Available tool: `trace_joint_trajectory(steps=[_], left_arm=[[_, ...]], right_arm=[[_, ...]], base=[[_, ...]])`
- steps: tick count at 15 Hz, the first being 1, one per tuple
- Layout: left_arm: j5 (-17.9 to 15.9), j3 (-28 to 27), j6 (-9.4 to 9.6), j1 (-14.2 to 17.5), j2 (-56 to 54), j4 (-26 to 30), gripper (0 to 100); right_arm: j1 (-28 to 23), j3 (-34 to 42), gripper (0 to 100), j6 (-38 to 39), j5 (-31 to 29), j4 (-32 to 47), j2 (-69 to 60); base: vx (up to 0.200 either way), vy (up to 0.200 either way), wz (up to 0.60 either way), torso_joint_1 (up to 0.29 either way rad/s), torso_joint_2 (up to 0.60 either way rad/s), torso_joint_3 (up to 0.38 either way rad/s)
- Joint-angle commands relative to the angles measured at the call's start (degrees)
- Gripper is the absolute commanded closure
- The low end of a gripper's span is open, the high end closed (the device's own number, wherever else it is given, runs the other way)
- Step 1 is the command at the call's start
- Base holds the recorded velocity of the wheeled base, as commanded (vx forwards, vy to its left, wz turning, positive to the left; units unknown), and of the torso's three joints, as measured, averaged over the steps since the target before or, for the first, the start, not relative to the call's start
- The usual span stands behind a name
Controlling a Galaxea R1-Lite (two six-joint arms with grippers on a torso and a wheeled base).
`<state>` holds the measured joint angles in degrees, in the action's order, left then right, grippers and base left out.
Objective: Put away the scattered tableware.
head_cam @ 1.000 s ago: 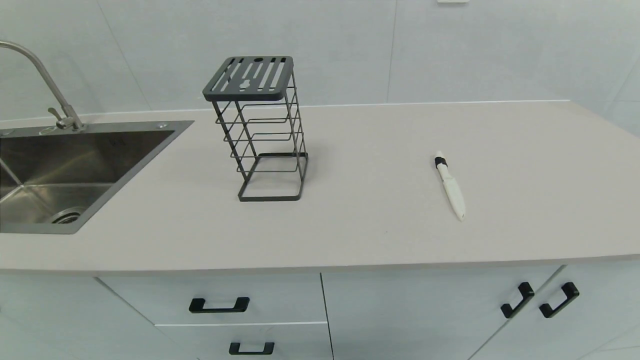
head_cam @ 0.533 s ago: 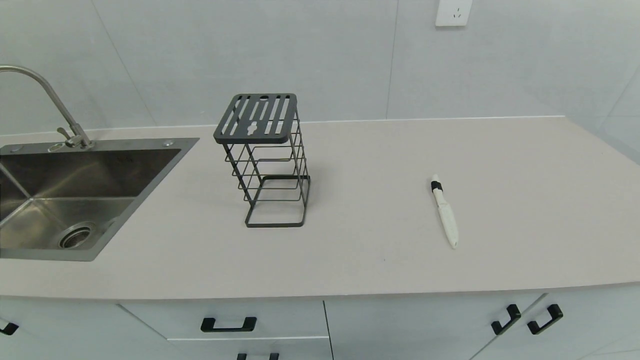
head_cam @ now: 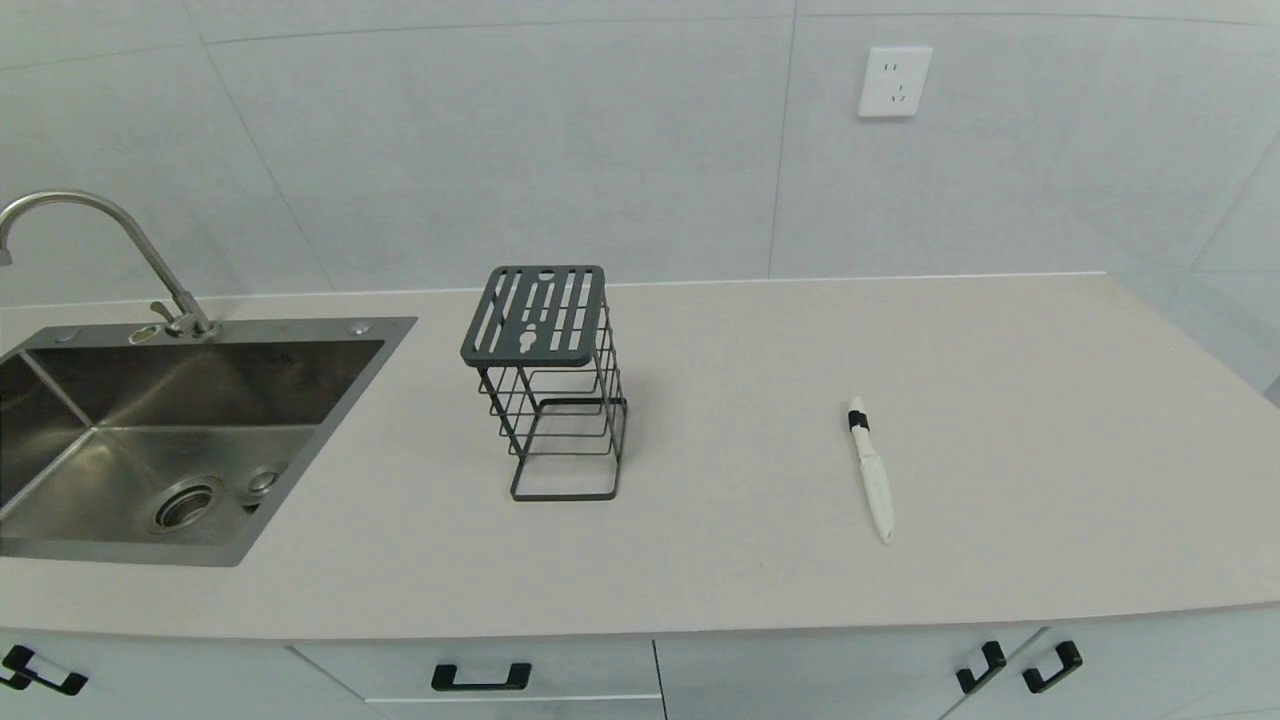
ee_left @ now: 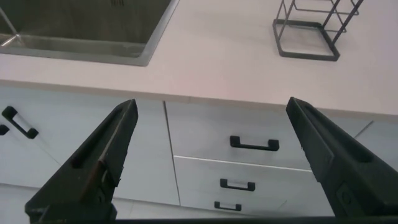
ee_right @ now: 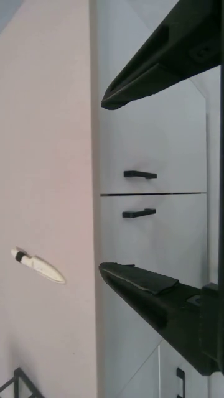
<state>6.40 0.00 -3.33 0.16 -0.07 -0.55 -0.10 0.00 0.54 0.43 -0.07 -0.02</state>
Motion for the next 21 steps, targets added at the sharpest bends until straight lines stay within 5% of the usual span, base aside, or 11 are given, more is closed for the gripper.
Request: trace_joint_trajectory(steps=[1,7,21], left_arm=[[0.0,0.0,-0.01,0.0,0.1,-0.1,0],[0.0,0.0,-0.01,0.0,0.1,-0.1,0],[0.0,0.0,0.08,0.0,0.1,-0.1,0]], right_arm=[[0.0,0.0,0,0.0,0.0,0.0,0.0],[0.0,0.0,0,0.0,0.0,0.0,0.0],[0.0,0.0,0,-0.1,0.0,0.0,0.0]], base=[[0.000,0.000,0.00,0.310,-0.61,-0.300],[0.000,0.000,0.00,0.198,-0.38,-0.191],[0.043,0.000,0.00,0.008,0.00,-0.002]])
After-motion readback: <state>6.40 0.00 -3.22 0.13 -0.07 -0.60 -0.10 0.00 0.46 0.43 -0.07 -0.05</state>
